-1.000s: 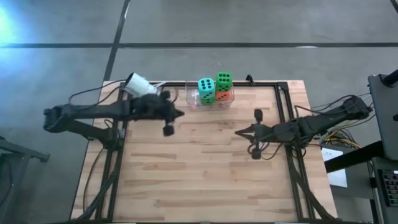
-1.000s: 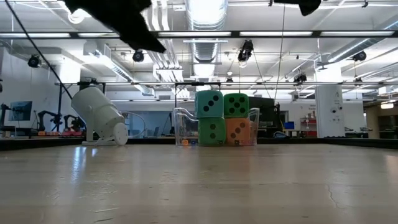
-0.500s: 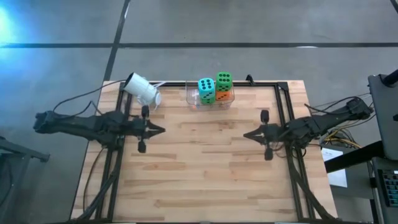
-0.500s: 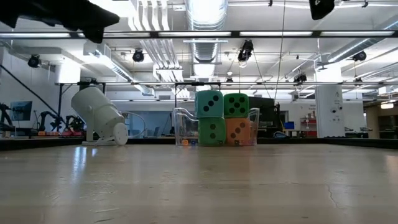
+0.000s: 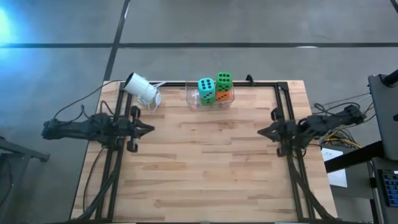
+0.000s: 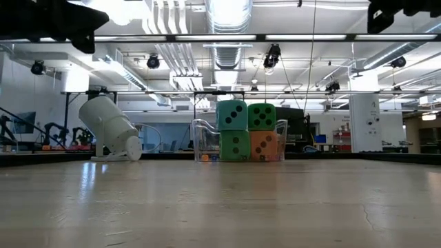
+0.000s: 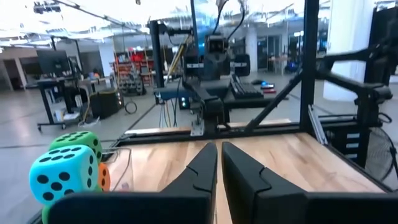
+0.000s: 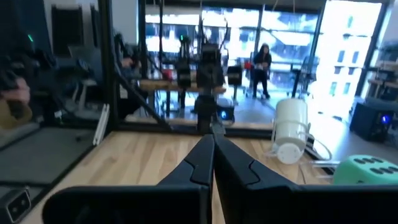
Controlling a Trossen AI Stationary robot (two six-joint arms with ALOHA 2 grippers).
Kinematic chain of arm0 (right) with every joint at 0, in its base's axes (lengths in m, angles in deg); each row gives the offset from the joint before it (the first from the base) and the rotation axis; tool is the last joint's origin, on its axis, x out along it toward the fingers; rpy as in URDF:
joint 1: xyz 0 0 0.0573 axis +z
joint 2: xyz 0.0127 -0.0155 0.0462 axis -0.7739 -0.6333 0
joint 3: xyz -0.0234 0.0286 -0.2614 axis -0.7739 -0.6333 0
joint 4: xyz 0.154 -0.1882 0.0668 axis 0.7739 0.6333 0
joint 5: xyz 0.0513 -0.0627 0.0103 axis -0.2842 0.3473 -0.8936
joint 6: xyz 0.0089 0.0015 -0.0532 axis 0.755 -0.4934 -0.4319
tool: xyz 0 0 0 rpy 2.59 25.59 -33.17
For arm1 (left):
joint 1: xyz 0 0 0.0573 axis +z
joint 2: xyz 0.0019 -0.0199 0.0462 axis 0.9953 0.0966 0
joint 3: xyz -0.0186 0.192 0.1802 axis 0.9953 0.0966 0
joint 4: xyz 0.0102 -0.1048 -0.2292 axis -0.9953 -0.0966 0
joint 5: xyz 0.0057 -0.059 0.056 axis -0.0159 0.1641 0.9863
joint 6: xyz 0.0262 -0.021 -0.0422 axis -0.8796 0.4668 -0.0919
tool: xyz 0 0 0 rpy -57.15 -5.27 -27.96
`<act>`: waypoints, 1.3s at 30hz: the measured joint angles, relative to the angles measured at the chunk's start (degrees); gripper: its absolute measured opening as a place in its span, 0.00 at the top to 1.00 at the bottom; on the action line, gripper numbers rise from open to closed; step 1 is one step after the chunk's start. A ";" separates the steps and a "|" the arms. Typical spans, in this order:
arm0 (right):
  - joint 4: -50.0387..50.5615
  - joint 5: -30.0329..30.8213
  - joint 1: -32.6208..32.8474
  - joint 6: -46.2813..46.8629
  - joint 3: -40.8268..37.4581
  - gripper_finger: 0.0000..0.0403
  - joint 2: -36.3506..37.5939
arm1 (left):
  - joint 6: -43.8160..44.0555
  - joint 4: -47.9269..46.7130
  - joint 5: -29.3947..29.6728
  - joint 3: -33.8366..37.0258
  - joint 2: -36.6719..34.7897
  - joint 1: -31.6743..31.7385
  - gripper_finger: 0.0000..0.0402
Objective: Pick & Place Dice
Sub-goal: Return to Home Position
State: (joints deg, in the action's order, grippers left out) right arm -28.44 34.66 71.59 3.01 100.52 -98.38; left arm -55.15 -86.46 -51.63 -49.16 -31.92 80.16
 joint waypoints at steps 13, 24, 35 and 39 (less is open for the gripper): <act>5.03 0.34 0.00 -0.45 -5.20 0.98 16.23 | 0.27 -2.14 0.65 4.77 -11.11 0.00 0.93; 7.11 0.55 0.11 2.29 -7.47 0.98 16.31 | -0.14 -0.12 1.49 8.53 -11.12 0.11 0.93; -3.32 0.54 0.11 3.64 -19.71 0.98 16.39 | 1.24 1.29 1.94 12.88 -11.05 0.13 0.93; -3.53 0.41 0.11 2.55 -19.66 0.98 15.40 | 0.97 0.54 1.96 12.89 -11.03 0.15 0.93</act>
State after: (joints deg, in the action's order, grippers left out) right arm -31.97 35.07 71.70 5.56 80.86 -82.98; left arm -54.18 -85.92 -49.67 -36.28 -42.95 80.31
